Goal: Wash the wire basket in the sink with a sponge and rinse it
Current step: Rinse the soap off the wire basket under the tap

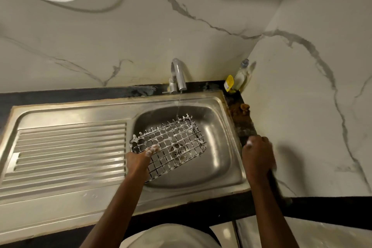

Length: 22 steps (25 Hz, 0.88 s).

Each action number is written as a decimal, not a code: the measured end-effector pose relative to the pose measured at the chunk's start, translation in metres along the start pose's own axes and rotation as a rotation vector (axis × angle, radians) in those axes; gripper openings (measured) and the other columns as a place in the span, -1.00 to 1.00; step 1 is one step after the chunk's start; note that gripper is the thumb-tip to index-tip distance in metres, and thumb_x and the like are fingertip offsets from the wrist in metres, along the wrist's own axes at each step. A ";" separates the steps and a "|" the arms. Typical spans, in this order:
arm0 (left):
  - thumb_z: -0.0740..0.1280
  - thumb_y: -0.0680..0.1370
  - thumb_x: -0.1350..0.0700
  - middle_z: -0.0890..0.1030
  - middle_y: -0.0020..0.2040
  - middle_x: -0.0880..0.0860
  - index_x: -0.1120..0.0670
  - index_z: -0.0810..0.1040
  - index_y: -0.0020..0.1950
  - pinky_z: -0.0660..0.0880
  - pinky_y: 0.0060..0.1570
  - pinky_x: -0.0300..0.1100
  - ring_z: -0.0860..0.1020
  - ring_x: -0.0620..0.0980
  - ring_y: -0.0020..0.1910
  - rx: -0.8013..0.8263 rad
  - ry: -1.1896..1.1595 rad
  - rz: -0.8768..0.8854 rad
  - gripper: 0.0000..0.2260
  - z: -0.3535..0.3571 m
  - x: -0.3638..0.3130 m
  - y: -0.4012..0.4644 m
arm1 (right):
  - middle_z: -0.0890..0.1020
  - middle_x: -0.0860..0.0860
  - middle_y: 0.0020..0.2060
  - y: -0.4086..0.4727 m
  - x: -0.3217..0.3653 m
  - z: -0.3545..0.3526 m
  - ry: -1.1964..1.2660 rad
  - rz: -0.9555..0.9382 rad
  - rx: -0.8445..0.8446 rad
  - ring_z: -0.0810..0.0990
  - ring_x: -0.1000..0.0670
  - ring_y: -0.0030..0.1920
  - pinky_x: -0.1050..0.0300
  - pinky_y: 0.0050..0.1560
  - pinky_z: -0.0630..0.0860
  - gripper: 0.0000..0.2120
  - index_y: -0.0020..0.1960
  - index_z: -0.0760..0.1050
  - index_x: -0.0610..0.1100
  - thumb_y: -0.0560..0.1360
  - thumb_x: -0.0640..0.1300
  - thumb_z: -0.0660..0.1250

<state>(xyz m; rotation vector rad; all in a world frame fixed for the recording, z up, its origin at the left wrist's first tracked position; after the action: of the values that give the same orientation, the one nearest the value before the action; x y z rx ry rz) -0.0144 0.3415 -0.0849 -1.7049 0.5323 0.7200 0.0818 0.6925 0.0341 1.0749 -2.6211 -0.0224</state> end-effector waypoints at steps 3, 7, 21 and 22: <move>0.61 -0.21 -0.47 0.76 0.07 0.05 0.17 0.71 0.14 0.60 0.19 0.03 0.71 0.05 0.11 0.012 0.048 0.009 0.09 0.000 -0.007 -0.007 | 0.68 -0.08 -0.23 0.003 0.073 0.021 0.605 -0.034 0.250 0.63 -0.09 -0.22 0.16 -0.26 0.51 -0.89 -0.12 0.63 -0.20 0.53 -0.28 0.34; 0.70 0.20 -0.17 0.73 0.12 0.17 0.24 0.67 0.16 0.61 0.10 -0.02 0.68 0.18 0.13 0.006 0.135 -0.004 -0.30 -0.007 -0.032 -0.039 | 0.71 -0.17 -0.13 0.029 0.175 0.063 1.197 0.163 0.799 0.71 -0.07 -0.15 0.09 -0.08 0.67 -0.79 0.06 0.60 -0.37 0.65 -0.31 0.20; 0.74 0.11 -0.22 0.62 0.21 0.22 0.20 0.39 0.32 0.64 0.14 0.18 0.64 0.25 0.13 -0.111 0.285 -0.031 -0.03 -0.004 -0.040 -0.032 | 0.67 -0.29 -0.09 0.092 0.253 0.120 0.842 0.114 1.030 0.71 -0.12 -0.28 0.05 -0.24 0.68 -0.87 0.03 0.53 -0.51 0.54 -0.43 0.31; 0.74 0.15 -0.18 0.61 0.24 0.23 0.21 0.36 0.35 0.62 0.17 0.18 0.63 0.27 0.16 -0.118 0.308 -0.030 -0.03 -0.003 -0.042 -0.034 | 0.70 -0.25 -0.03 0.096 0.251 0.122 0.791 0.050 1.043 0.73 -0.13 -0.15 0.01 -0.07 0.68 -0.87 0.03 0.61 -0.42 0.54 -0.38 0.34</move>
<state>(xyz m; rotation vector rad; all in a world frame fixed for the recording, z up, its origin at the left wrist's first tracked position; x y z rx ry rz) -0.0204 0.3462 -0.0311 -1.9445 0.6862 0.4762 -0.1880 0.5765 -0.0009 0.9495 -1.8297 1.5543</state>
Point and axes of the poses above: each hand's wrist, its own y-axis towards the middle knuckle, its own z-axis out of the palm, x = y × z, the point moved 1 cm from there along y, towards the middle knuckle
